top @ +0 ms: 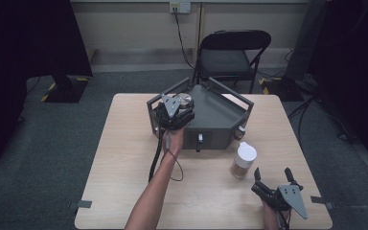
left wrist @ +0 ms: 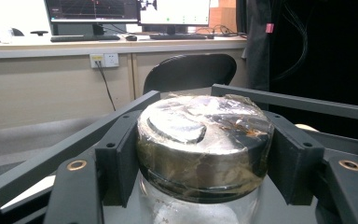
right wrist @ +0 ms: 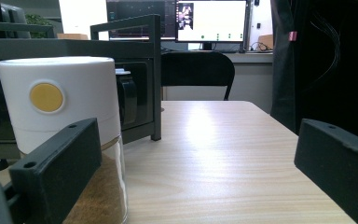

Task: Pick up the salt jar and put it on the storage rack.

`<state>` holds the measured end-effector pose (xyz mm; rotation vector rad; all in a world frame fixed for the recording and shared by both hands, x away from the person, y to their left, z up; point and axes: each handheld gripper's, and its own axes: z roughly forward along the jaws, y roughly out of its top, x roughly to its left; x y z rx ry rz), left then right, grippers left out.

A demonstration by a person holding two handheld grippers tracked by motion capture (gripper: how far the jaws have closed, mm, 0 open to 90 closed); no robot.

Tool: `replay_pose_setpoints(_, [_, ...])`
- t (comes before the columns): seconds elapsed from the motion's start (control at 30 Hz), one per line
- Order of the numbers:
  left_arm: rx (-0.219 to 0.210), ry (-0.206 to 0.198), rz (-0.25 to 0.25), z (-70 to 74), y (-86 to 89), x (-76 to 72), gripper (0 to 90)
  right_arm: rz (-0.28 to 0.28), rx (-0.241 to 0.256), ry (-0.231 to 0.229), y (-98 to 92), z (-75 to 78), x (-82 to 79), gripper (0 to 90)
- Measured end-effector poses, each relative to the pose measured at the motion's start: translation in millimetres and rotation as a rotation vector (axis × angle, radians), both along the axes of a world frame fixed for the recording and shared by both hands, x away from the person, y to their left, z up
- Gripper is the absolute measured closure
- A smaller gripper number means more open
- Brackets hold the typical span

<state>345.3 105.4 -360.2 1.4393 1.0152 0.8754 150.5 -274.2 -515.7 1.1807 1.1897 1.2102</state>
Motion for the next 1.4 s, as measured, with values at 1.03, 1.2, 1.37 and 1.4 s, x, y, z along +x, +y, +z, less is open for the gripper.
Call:
replay_pose_setpoints(1.03, [-0.076, -0.125, 0.043, 4.9, 14.8, -49.0, 0.2, -0.001, -0.001, 0.000, 0.3, 0.0, 0.0, 0.0])
replay_pose_setpoints(1.2, [-0.103, -0.147, 0.055, 2.1, 17.7, -69.1, 0.2, -0.002, 0.000, 0.000, 0.4, 0.0, 0.0, 0.0])
replay_pose_setpoints(1.37, [-0.105, -0.201, 0.046, -0.9, 20.7, -86.1, 0.3, -0.002, 0.000, 0.000, 0.3, 0.0, 0.0, 0.0])
replay_pose_setpoints(1.4, [-0.110, -0.209, 0.049, -1.2, 21.4, -89.7, 0.3, -0.002, 0.000, 0.000, 0.3, 0.0, 0.0, 0.0])
